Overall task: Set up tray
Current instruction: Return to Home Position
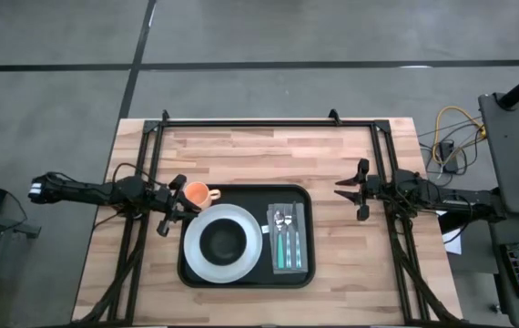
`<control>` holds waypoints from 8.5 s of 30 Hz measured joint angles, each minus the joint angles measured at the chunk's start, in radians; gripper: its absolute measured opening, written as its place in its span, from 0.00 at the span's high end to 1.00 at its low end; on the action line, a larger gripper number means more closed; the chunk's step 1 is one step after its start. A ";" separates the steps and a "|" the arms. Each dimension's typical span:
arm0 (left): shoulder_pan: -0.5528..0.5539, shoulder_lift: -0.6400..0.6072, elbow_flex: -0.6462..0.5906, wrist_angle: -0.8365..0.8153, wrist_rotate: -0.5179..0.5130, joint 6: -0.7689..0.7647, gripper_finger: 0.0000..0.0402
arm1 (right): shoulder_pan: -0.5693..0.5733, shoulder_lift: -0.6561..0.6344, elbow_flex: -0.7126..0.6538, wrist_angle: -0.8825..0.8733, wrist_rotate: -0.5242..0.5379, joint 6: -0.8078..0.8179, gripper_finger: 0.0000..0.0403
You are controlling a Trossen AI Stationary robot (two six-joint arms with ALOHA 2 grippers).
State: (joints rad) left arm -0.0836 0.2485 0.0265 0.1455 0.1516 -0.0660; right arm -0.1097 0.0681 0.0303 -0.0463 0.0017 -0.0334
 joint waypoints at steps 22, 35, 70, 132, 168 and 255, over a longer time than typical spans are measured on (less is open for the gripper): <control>0.000 0.000 0.000 0.000 0.000 0.000 0.81 | 0.000 0.000 0.000 0.000 0.000 0.000 0.76; 0.000 0.000 0.000 0.000 0.000 0.000 0.81 | 0.000 0.000 0.000 0.000 0.000 0.000 0.76; 0.000 0.000 0.000 0.000 0.000 0.000 0.81 | 0.000 0.000 0.000 0.000 0.000 0.000 0.81; 0.000 0.000 0.000 0.000 0.000 0.000 0.81 | 0.000 0.000 0.000 0.000 0.000 0.000 0.82; 0.000 0.000 0.000 0.000 0.000 0.000 0.81 | 0.000 0.000 0.000 0.000 0.000 0.000 0.80; 0.000 0.000 0.000 0.000 0.000 0.000 0.81 | 0.000 0.000 0.000 0.000 0.000 0.000 0.82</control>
State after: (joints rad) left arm -0.0837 0.2483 0.0265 0.1455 0.1516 -0.0660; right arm -0.1098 0.0682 0.0304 -0.0463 0.0021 -0.0338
